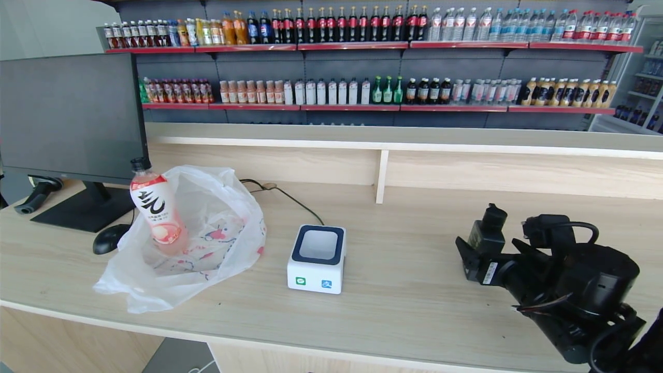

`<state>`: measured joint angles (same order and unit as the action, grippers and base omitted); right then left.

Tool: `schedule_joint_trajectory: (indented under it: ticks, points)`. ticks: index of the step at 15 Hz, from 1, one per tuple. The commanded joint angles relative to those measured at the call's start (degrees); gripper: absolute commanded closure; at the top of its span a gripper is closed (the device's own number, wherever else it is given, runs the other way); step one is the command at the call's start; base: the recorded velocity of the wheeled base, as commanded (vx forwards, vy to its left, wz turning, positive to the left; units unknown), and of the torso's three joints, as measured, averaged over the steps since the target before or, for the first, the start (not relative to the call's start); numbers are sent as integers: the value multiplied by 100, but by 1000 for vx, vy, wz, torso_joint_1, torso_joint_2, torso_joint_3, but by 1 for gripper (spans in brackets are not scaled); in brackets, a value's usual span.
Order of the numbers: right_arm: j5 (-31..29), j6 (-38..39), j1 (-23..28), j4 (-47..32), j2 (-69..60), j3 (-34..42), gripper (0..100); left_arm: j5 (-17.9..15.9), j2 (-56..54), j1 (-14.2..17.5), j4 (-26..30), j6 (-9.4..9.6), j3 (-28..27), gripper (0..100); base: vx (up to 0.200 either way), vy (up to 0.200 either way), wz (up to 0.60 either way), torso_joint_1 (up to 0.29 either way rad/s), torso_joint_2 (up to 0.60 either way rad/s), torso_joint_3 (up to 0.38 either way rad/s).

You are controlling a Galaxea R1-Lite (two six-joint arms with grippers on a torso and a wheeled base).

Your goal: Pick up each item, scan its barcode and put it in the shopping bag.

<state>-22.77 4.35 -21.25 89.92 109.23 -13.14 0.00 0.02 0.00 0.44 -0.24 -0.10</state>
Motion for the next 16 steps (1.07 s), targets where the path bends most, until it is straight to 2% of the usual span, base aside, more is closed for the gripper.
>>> schedule_joint_trajectory:
  ticks: [1, 4, 16]
  points:
    - [1, 4, 165, 8, 160, -92, 0, 0, -2, 0, 0, -2, 1, 0, 0, 0, 0, 0, 0, 0]
    - [1, 22, 332, 8, 257, -250, 0, 0, -2, 0, 0, -2, 1, 0, 0, 0, 0, 0, 0, 0]
    - [1, 101, 341, 8, 573, -452, 0, 0, -2, 0, 0, -2, 1, 0, 0, 0, 0, 0, 0, 0]
